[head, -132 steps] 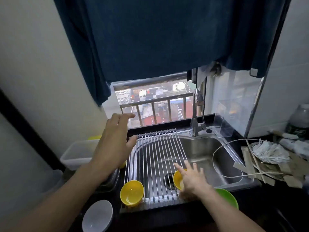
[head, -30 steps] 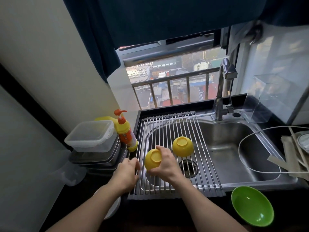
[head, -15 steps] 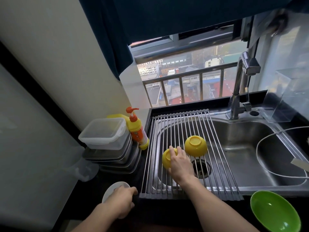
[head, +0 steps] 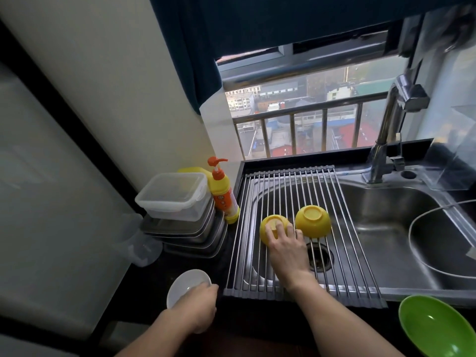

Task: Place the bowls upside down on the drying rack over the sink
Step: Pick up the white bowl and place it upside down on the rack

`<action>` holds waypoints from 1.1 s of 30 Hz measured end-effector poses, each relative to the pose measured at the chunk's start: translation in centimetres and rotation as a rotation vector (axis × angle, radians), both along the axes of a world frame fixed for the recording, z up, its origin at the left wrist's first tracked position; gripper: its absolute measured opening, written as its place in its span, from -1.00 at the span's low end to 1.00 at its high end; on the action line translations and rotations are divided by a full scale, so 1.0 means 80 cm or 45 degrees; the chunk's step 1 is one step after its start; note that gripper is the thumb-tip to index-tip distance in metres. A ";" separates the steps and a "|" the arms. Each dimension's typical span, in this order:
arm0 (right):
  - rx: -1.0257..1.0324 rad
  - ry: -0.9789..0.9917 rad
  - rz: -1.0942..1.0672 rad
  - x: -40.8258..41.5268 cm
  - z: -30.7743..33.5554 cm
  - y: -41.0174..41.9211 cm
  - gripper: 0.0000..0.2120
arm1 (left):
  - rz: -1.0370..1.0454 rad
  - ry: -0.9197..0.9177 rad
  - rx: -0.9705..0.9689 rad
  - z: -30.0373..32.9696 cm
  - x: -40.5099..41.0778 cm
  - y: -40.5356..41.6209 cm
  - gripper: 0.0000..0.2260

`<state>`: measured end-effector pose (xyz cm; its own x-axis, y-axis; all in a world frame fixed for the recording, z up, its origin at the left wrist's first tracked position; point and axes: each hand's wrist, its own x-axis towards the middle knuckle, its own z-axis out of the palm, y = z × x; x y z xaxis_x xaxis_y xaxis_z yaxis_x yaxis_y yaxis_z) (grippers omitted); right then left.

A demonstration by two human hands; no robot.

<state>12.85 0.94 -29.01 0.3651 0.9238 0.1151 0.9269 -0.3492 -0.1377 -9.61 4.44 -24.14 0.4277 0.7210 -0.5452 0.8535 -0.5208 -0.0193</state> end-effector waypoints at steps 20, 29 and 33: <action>0.274 0.156 0.206 -0.061 -0.002 -0.004 -0.31 | 0.029 -0.521 0.468 0.046 -0.009 -0.019 -0.67; 0.332 1.730 -0.014 -0.113 0.028 -0.007 -0.32 | 0.440 -1.068 0.347 0.093 0.005 -0.012 -0.75; 0.166 2.320 0.018 -0.115 0.031 -0.021 -0.18 | 0.711 -1.264 0.075 0.105 0.017 -0.011 -0.68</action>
<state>3.66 -0.72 -26.49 0.0967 0.9463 -0.3085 -0.3904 -0.2491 -0.8863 -8.25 3.53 -15.72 0.2625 0.9593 -0.1045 0.6179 -0.0839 0.7818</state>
